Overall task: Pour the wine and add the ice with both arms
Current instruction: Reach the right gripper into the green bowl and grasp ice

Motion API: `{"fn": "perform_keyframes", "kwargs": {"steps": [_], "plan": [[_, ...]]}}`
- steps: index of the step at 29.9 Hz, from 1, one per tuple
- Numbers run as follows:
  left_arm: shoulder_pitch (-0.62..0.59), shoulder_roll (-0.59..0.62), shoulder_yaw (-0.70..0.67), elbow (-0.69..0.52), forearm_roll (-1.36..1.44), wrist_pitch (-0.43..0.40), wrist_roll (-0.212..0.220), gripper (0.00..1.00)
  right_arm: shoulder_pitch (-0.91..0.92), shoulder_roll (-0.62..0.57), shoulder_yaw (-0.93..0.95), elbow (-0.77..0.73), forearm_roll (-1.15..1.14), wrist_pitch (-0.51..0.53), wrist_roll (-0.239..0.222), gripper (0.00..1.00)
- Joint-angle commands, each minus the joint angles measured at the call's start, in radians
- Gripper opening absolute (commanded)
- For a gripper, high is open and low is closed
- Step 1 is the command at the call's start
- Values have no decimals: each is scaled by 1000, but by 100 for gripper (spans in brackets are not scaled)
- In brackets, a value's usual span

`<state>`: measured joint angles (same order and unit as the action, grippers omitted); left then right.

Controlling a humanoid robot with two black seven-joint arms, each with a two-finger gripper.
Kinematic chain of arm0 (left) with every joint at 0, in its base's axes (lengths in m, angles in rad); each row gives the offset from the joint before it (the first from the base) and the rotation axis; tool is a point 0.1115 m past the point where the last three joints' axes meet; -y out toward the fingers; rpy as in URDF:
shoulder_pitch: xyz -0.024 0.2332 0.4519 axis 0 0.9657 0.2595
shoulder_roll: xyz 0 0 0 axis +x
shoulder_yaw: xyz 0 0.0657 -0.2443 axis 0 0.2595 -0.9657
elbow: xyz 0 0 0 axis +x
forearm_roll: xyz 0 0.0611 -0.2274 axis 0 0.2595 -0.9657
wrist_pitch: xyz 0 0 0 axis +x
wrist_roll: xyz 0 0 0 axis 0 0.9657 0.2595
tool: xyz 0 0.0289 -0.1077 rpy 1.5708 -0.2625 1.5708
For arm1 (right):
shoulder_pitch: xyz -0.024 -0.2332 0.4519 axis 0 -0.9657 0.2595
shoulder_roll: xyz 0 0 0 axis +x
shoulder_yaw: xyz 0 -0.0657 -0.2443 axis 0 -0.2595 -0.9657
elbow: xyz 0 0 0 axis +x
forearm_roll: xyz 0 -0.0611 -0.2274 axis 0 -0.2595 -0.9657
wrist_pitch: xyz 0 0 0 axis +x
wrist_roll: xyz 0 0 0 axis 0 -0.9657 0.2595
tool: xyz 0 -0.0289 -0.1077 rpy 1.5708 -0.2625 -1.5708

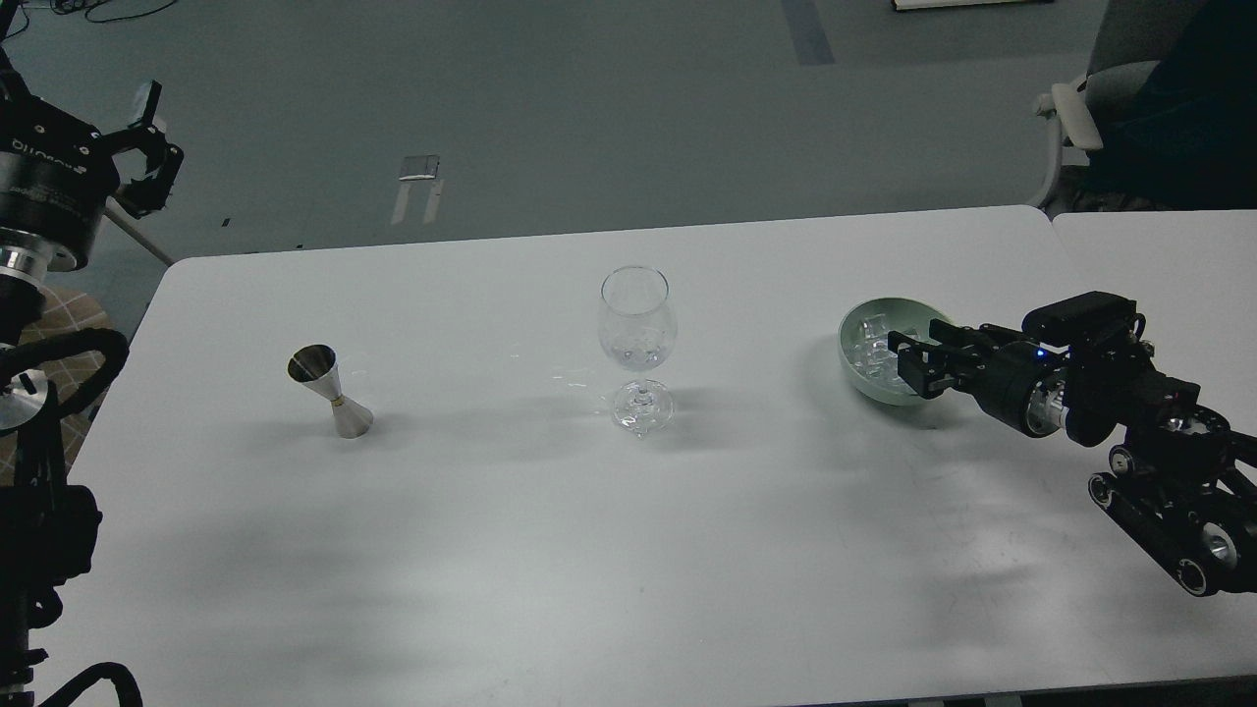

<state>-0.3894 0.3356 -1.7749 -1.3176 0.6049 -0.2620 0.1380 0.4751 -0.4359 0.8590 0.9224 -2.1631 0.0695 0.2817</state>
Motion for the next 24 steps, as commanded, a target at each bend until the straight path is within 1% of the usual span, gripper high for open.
{"fn": "perform_keyframes", "kwargs": {"steps": [1,3,7,12,14,24], "plan": [[-2,0,0,0,-1,0,0,98,5,-1,0,0,0,13,1,57],[0,0,0,0,-1,0,0,98,8,-1,0,0,0,15,1,57],[-2,0,0,0,1,0,0,98,13,0,0,1,2,19,2,49],[-3,0,0,0,1,0,0,98,16,6,0,1,2,21,2,49],[-3,0,0,0,-1,0,0,98,20,29,0,1,3,26,4,49],[-3,2,0,0,1,0,0,98,23,31,-1,1,3,44,4,49]]}}
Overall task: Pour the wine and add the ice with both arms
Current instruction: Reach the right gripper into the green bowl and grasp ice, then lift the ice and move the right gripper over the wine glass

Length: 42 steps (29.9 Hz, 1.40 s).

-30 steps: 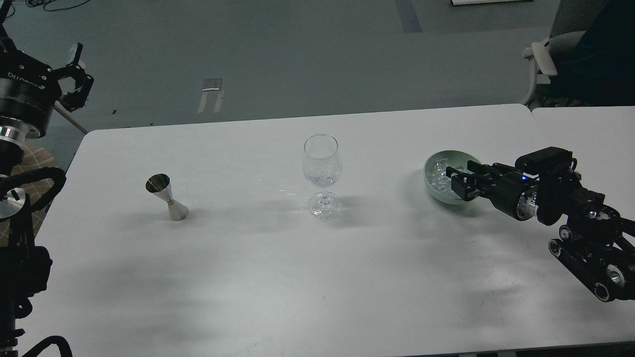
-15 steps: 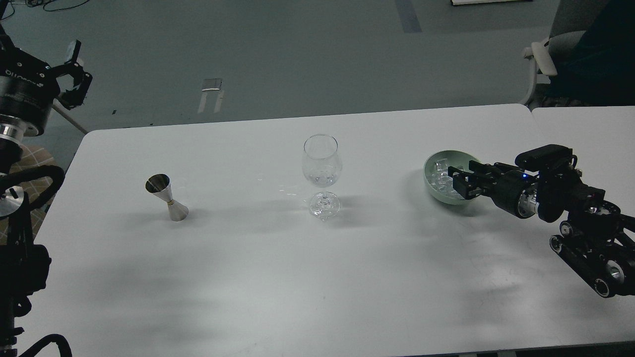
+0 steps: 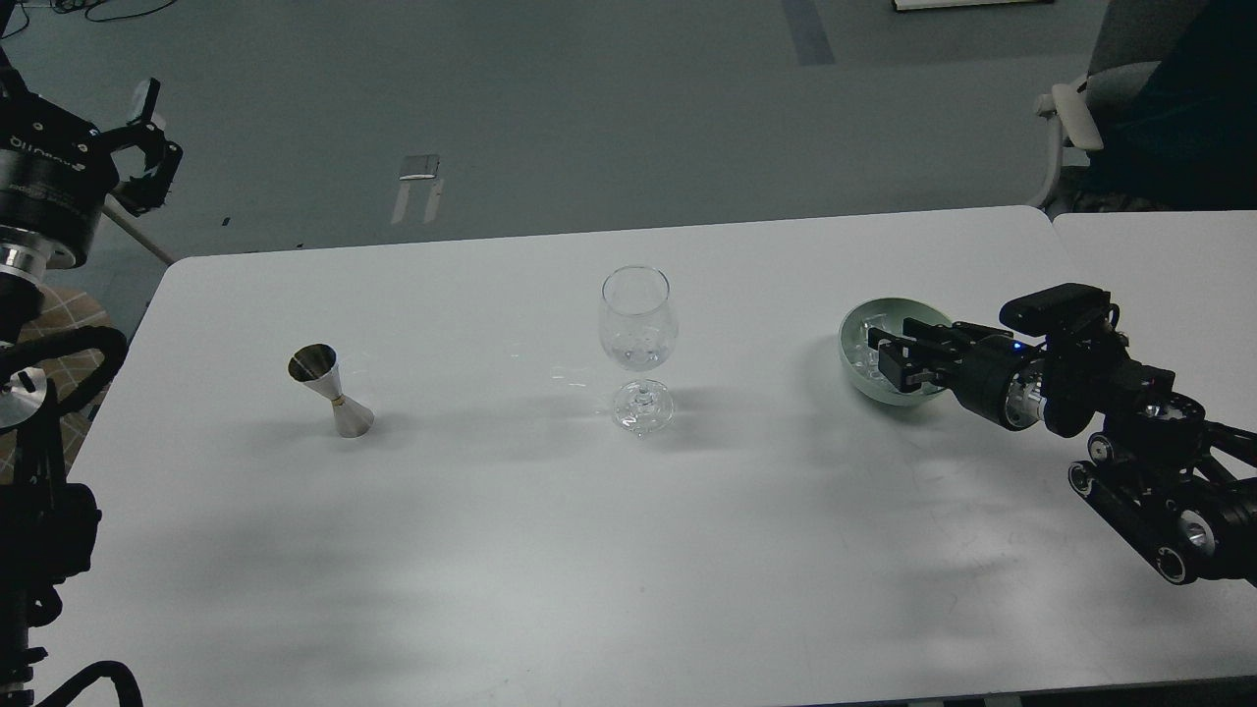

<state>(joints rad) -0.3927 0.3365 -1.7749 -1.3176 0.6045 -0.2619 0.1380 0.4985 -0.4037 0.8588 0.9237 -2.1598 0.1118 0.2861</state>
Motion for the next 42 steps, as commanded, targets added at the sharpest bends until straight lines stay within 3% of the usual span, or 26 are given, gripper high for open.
{"fn": "perform_keyframes", "kwargs": {"steps": [1,8,10,21,28,37,42], "plan": [[0,-1,0,0,0,0,0,98,0,-4,-1,0,0,2,-1,49],[0,-1,0,0,1,0,0,98,-3,-21,-1,4,0,2,2,47],[0,-1,0,0,1,0,0,98,-4,-26,-1,6,0,3,2,36],[0,-1,0,0,0,0,0,98,-5,-24,0,7,-2,14,1,11],[-1,1,0,-2,0,1,0,98,5,-92,6,92,11,19,-1,10],[-1,-2,0,0,1,1,0,98,55,-280,13,344,132,83,-1,10],[-1,-4,0,-2,1,1,0,98,110,-305,13,484,137,135,-1,10]]}}
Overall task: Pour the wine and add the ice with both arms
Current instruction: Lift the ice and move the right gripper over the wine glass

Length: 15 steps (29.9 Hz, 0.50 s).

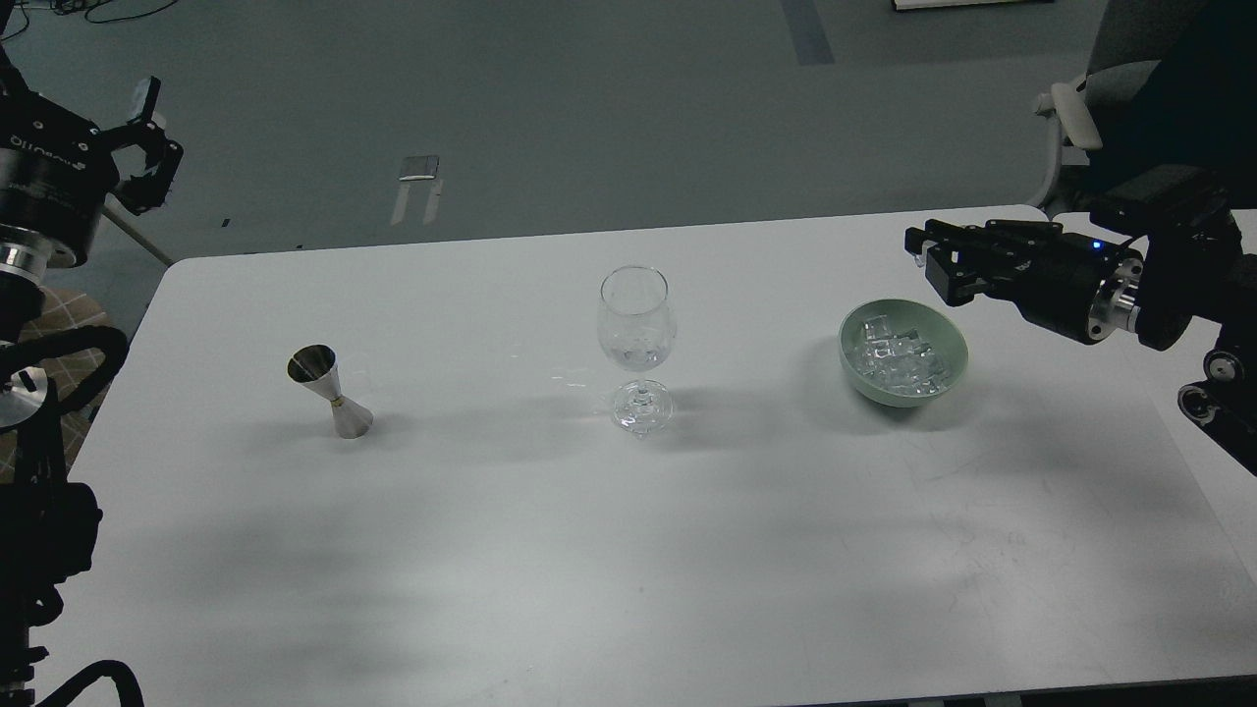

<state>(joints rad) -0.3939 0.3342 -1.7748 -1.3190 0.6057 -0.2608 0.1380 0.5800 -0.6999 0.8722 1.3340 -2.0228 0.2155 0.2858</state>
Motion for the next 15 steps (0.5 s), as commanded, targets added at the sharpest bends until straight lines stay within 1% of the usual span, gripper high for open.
{"fn": "perform_keyframes", "kwargs": {"steps": [1,4,6,10,12,15], "plan": [[0,-1,0,0,0,0,0,98,49,-9,-1,112,-8,53,-2,10],[0,-1,-2,0,0,0,0,98,101,-1,-10,171,-57,85,-11,10],[0,-1,-2,0,0,0,0,98,122,2,-13,177,-97,94,-13,10],[0,-1,-2,1,0,0,0,98,176,91,-36,177,-159,116,-14,10],[0,-1,-2,0,0,0,0,98,195,109,-51,177,-159,125,-16,10],[0,-1,-2,1,0,0,0,98,231,152,-91,175,-159,137,-34,10]]}}
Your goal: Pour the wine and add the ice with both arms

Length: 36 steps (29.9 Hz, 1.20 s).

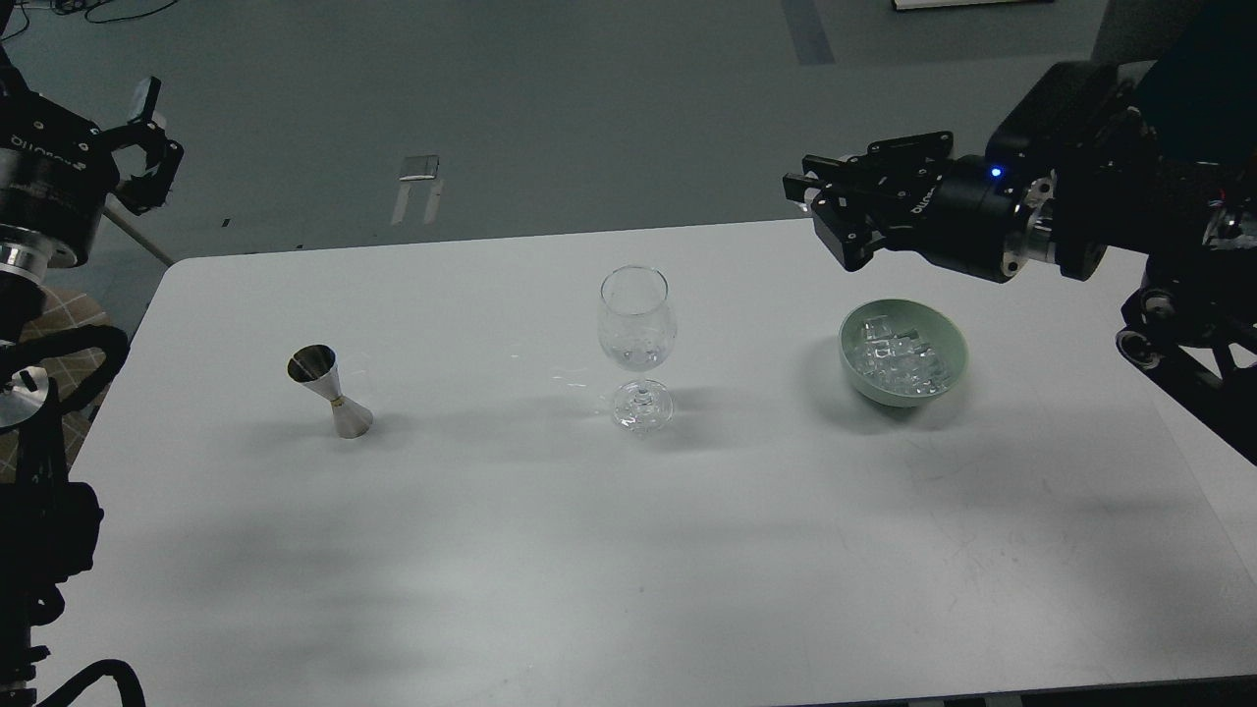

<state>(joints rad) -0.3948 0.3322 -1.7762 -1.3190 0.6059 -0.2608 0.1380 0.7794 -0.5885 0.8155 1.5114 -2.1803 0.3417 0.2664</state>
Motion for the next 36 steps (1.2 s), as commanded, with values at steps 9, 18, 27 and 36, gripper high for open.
{"fn": "perform_keyframes", "kwargs": {"steps": [9,18,27,36], "plan": [[-4,1,0,1,0,0,0,98,78,156,-119,-20,-1,45,-32,10],[-9,4,0,1,0,0,0,98,96,246,-122,-89,-1,98,-35,10],[-6,8,0,1,0,0,0,98,98,268,-160,-140,-1,102,-35,11],[-3,7,0,1,0,0,0,98,97,295,-164,-171,-1,100,-35,11]]}}
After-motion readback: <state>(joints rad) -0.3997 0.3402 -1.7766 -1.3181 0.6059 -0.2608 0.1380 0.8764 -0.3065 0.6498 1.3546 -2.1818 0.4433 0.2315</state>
